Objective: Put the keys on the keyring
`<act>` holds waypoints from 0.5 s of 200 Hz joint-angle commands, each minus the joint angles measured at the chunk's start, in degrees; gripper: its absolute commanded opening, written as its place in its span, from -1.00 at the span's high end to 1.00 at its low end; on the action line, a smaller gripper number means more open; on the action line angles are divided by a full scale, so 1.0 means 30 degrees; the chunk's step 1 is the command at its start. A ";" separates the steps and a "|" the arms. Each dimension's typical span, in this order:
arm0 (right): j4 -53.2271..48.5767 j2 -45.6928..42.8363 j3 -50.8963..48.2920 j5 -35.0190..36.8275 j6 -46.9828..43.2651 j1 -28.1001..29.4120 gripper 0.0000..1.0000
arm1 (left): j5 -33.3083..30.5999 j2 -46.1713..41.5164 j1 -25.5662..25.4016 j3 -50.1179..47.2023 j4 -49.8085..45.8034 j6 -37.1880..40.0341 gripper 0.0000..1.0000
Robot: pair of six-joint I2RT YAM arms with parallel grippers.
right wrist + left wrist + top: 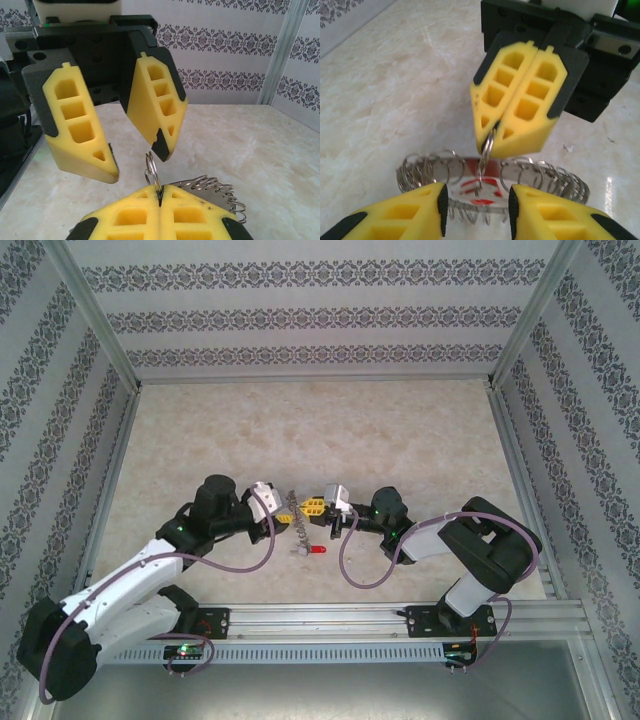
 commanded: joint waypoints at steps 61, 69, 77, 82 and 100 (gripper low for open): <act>0.1334 -0.0316 0.0347 -0.0955 0.0439 0.0165 1.00 | 0.1597 0.1597 -0.0206 0.1926 -0.1272 0.1330 0.69; 0.1352 -0.0289 0.0379 -0.0969 0.0435 0.0151 1.00 | 0.1704 0.1656 -0.0206 0.1989 -0.1386 0.1470 0.70; 0.1350 -0.0288 0.0410 -0.0995 0.0431 0.0145 1.00 | 0.1736 0.1653 -0.0206 0.1944 -0.1347 0.1475 0.70; 0.1352 -0.0288 0.0395 -0.1001 0.0447 0.0172 1.00 | 0.1729 0.1661 -0.0220 0.1956 -0.1360 0.1490 0.68; 0.1351 -0.0259 0.0436 -0.1002 0.0447 0.0142 1.00 | 0.2128 0.1710 -0.0191 0.2069 -0.1577 0.1687 0.64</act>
